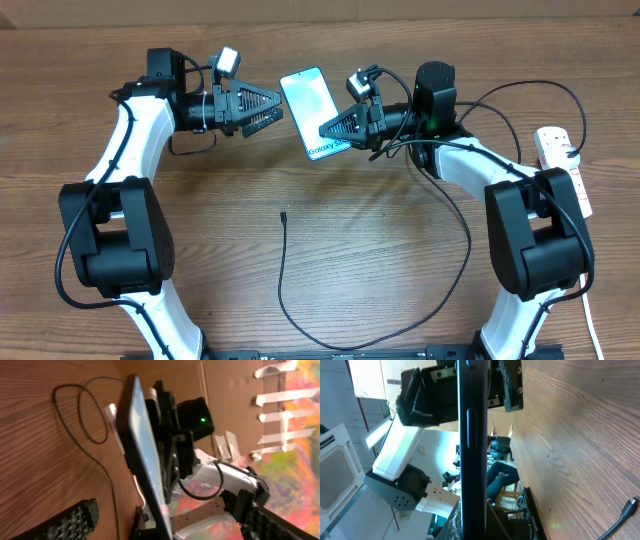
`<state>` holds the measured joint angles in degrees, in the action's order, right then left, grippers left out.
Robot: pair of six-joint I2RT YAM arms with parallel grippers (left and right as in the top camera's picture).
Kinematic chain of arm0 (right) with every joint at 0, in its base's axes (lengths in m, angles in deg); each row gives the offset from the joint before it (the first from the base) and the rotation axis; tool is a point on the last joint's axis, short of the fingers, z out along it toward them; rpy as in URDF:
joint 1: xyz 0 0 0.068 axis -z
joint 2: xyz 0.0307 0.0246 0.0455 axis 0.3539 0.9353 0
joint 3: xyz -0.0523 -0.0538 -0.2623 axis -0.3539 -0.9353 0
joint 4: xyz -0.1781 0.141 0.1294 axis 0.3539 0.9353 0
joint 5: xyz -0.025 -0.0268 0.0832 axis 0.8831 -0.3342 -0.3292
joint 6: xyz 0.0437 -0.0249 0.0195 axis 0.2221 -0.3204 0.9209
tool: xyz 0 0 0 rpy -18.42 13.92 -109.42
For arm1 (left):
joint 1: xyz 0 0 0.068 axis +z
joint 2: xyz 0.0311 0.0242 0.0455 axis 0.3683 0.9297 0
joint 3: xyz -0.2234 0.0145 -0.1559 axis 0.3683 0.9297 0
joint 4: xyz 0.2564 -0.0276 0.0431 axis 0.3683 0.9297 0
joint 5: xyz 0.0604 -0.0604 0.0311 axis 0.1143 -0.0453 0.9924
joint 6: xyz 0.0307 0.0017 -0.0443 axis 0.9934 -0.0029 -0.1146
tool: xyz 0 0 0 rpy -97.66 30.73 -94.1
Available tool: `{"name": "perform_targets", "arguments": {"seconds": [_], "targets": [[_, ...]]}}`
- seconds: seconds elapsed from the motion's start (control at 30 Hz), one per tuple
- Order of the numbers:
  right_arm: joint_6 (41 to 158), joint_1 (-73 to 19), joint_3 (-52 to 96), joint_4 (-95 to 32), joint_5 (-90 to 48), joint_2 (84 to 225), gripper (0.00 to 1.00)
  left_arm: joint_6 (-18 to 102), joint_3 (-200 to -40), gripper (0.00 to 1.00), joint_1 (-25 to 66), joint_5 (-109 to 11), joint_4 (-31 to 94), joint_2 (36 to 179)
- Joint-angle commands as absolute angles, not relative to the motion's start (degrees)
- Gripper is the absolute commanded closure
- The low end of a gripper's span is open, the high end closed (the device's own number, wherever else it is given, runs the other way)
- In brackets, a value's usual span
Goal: Plug charger to phone and switch on socket
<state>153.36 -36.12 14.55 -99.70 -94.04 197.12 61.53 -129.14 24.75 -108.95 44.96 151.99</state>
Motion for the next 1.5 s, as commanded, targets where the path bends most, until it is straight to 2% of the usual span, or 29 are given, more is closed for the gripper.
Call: {"name": "perform_targets", "arguments": {"seconds": [0.0,0.33,0.5,0.8,1.03,1.17,1.3,1.47], "targets": [[153.49,-38.00,16.47,-100.55,-94.37,194.50,0.96,58.10,-128.81,0.16,24.22,-106.29,44.76,152.84],[153.45,-44.54,16.47,-100.53,-78.18,194.50,0.96,48.08,-128.81,0.36,22.19,-106.42,44.74,152.84],[151.63,-46.72,16.45,-99.24,-70.53,194.50,0.96,48.08,-128.81,0.40,22.21,-106.42,44.52,152.84],[143.94,-47.14,16.45,-88.88,-65.76,194.50,0.96,48.08,-128.81,0.65,22.21,-106.35,43.26,152.84],[143.96,-47.40,16.45,-87.81,-67.12,194.50,0.96,48.08,-128.81,0.82,22.21,-106.35,43.06,152.84],[142.02,-47.40,16.45,-86.68,-69.74,194.50,0.84,48.11,-128.81,0.96,22.21,-106.13,42.84,152.84],[139.85,-47.40,16.45,-86.72,-70.72,194.50,0.71,48.06,-128.81,0.96,22.34,-101.30,42.84,152.84],[139.59,-46.94,16.45,-86.72,-71.58,194.50,0.40,48.08,-128.81,0.96,22.45,-94.07,42.84,152.84]]}}
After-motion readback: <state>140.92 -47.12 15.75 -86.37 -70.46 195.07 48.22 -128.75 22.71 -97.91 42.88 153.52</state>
